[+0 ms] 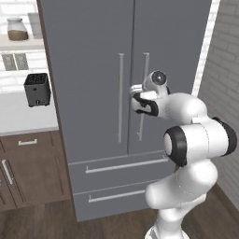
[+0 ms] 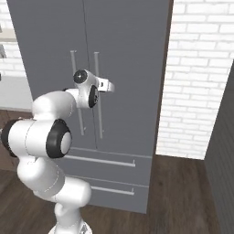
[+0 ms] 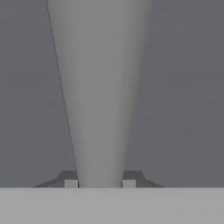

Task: Take the strawberry from the fridge and place it on top of the pancake, located on the dining counter.

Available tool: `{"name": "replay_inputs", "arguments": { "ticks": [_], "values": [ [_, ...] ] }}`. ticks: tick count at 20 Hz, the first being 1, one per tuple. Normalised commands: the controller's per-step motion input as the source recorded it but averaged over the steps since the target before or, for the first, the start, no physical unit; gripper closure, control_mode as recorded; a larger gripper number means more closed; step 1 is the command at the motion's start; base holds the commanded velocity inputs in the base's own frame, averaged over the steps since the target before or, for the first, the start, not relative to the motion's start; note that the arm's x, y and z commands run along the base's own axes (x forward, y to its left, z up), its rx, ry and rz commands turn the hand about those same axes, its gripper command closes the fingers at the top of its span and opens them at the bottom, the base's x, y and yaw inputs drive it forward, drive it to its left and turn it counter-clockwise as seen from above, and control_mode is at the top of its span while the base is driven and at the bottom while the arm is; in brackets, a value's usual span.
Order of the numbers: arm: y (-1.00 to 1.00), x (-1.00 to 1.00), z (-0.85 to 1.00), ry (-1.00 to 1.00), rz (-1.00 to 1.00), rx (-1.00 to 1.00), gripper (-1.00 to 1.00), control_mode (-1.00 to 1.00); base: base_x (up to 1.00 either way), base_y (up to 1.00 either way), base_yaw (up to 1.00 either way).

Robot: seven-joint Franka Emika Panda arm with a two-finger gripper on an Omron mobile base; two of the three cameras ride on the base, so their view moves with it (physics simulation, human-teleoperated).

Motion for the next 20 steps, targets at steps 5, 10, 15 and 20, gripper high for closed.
{"name": "replay_inputs", "arguments": {
  "ticks": [5, 10, 15, 20],
  "values": [
    [-0.84, -0.94, 0.00, 0.01, 0.00, 0.02, 1.00, -1.00, 0.00, 0.00, 0.00],
    [-1.00, -1.00, 0.00, 0.00, 0.00, 0.04, 1.00, -1.00, 0.00, 0.00, 0.00],
    [-0.92, -0.94, 0.00, 0.08, 0.00, 0.01, 1.00, -1.00, 0.00, 0.00, 0.00],
    [-0.07, -0.70, 0.03, 0.06, 0.00, 0.00, -1.00, -1.00, 0.00, 0.00, 0.00]
  ]
}}
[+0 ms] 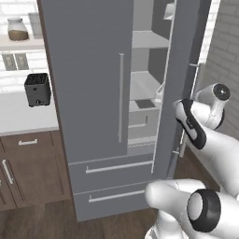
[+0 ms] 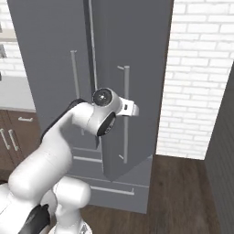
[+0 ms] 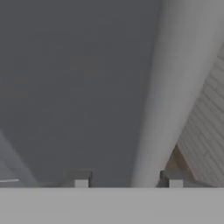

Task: Take the strawberry from the fridge and place it on top of the pancake, located on the dining counter.

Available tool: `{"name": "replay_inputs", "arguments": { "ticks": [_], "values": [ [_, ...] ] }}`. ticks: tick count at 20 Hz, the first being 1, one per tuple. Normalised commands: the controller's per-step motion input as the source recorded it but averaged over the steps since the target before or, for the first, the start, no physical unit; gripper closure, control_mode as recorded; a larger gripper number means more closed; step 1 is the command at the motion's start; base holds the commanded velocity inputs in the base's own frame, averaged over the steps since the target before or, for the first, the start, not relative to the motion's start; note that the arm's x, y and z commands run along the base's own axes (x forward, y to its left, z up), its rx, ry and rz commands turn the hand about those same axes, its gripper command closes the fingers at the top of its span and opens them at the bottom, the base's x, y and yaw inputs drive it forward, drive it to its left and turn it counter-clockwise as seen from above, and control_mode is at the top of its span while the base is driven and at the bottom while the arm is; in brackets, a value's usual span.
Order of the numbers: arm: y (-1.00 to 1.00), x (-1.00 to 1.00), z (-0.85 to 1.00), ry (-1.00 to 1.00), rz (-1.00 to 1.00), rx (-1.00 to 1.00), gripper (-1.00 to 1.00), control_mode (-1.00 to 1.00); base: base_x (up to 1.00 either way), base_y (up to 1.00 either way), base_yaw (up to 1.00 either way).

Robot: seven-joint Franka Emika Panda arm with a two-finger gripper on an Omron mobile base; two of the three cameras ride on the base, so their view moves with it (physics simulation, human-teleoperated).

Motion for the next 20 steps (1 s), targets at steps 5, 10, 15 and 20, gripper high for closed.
{"name": "replay_inputs", "arguments": {
  "ticks": [5, 10, 15, 20],
  "values": [
    [0.01, -1.00, 0.26, 0.00, 0.00, -0.01, -1.00, -1.00, 0.00, 0.00, 0.00],
    [0.48, -0.60, 0.11, 0.10, 0.00, -0.08, -1.00, -1.00, 0.00, 0.00, 0.00],
    [0.93, 0.03, 0.14, 0.30, 0.00, -0.15, -1.00, -1.00, 0.00, 0.00, 0.00],
    [0.80, 0.54, 0.06, 0.34, 0.00, -0.13, -1.00, -1.00, 0.00, 0.00, 0.00]
  ]
}}
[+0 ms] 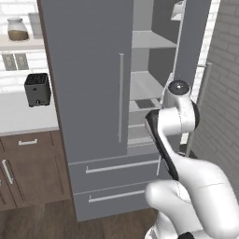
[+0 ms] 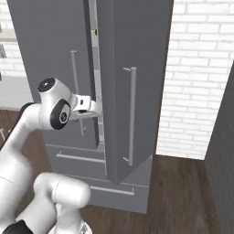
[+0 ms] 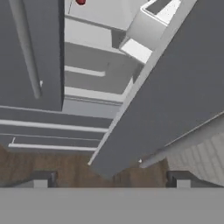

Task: Take the strawberry from the fridge and place it on top of the pancake, located on the dining counter.

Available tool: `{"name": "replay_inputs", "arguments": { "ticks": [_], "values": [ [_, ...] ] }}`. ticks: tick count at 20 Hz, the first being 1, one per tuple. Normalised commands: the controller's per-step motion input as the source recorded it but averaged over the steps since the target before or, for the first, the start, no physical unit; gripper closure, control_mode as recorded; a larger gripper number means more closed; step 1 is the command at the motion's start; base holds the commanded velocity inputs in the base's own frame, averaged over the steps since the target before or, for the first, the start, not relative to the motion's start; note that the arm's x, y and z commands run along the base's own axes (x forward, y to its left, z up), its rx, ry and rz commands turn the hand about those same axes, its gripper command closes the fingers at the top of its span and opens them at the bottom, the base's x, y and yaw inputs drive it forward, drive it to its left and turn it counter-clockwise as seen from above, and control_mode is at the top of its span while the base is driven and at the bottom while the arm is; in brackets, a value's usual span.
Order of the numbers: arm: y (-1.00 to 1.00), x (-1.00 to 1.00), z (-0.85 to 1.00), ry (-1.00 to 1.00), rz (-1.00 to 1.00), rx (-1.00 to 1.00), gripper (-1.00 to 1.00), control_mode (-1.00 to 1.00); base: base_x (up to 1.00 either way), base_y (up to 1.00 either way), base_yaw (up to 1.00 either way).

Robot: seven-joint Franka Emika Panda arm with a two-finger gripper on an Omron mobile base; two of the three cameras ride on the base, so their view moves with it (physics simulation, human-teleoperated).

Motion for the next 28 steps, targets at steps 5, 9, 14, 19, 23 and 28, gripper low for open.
{"name": "replay_inputs", "arguments": {
  "ticks": [5, 9, 14, 19, 23, 28],
  "values": [
    [0.43, 0.94, 0.05, 0.35, -0.01, -0.07, -1.00, -1.00, 0.00, 0.00, 0.00],
    [0.21, 1.00, 0.00, 0.20, -0.01, 0.00, -1.00, -1.00, 0.00, 0.00, 0.00],
    [0.07, 0.94, -0.01, 0.00, -0.04, -0.03, -1.00, -1.00, 0.00, 0.00, 0.00],
    [-0.05, 0.83, -0.10, -0.02, -0.12, -0.05, -1.00, -1.00, 0.00, 0.00, 0.00],
    [-0.39, 0.39, -0.01, -0.03, -0.15, -0.01, -1.00, -1.00, 0.00, 0.00, 0.00],
    [-1.00, -0.54, 0.06, -0.23, -0.14, 0.00, -1.00, -1.00, 0.00, 0.00, 0.00]
  ]
}}
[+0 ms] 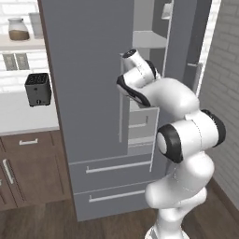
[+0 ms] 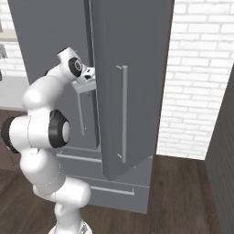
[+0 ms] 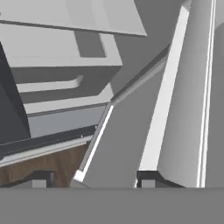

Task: Take the strawberry from the fridge and place it on top of the pancake, located on the dining counter.

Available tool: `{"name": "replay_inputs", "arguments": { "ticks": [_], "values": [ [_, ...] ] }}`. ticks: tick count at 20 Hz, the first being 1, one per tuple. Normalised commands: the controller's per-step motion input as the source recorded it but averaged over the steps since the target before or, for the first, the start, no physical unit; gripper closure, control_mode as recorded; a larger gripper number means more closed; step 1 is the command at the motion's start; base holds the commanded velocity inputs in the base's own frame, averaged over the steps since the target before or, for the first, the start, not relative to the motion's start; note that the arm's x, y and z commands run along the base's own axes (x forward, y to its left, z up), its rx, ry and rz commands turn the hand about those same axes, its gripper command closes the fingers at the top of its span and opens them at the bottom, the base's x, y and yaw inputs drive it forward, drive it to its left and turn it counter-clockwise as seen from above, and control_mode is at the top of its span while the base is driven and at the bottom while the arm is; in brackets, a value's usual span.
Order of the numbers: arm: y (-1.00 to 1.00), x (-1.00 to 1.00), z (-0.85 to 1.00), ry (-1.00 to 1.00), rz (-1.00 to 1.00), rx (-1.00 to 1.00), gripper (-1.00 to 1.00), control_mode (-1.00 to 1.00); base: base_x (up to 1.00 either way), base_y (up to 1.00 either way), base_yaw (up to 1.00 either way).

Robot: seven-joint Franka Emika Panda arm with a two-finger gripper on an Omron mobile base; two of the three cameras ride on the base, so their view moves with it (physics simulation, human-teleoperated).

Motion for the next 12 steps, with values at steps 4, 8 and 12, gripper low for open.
{"name": "replay_inputs", "arguments": {
  "ticks": [4, 8, 12],
  "values": [
    [-0.90, -0.78, 0.00, -0.35, -0.13, 0.00, -1.00, -1.00, 0.00, 0.00, 0.00],
    [-0.86, -0.68, 0.01, -0.34, -0.11, 0.00, -1.00, -1.00, 0.00, 0.00, 0.00],
    [-0.81, -0.36, 0.00, -0.26, -0.09, 0.00, -1.00, -1.00, 0.00, 0.00, 0.00]
  ]
}}
